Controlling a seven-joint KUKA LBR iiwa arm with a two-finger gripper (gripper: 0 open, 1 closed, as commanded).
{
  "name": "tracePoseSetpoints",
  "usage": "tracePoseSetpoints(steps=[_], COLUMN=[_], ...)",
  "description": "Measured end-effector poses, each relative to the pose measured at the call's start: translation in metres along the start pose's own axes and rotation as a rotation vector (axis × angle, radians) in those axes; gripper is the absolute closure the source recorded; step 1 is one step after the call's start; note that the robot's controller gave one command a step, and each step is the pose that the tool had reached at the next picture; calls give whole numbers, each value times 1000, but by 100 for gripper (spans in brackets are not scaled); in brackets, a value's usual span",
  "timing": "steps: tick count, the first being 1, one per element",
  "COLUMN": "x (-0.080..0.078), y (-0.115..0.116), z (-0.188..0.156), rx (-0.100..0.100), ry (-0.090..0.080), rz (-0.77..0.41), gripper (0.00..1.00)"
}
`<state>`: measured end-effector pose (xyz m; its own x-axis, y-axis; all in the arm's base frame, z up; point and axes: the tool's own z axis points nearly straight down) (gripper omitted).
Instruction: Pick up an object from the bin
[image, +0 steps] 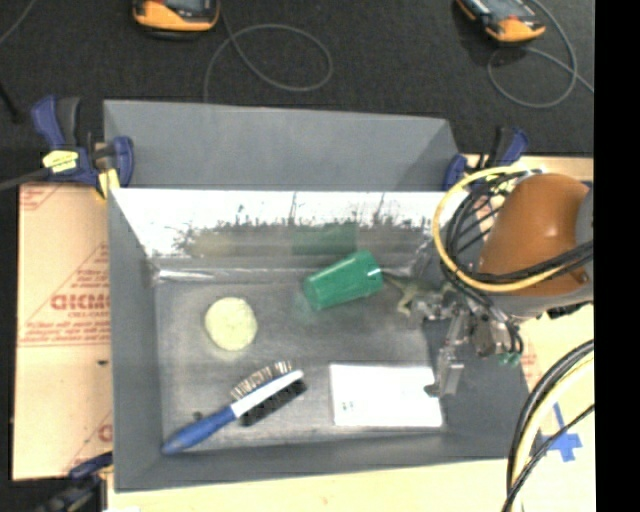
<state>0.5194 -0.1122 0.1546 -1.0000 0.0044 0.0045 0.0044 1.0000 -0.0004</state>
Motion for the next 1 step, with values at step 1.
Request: tracePoseSetpoints(steps=[1], x=[-2], y=[0], z=[-5], rx=[1], ry=[-8], rz=[-4], gripper=[0])
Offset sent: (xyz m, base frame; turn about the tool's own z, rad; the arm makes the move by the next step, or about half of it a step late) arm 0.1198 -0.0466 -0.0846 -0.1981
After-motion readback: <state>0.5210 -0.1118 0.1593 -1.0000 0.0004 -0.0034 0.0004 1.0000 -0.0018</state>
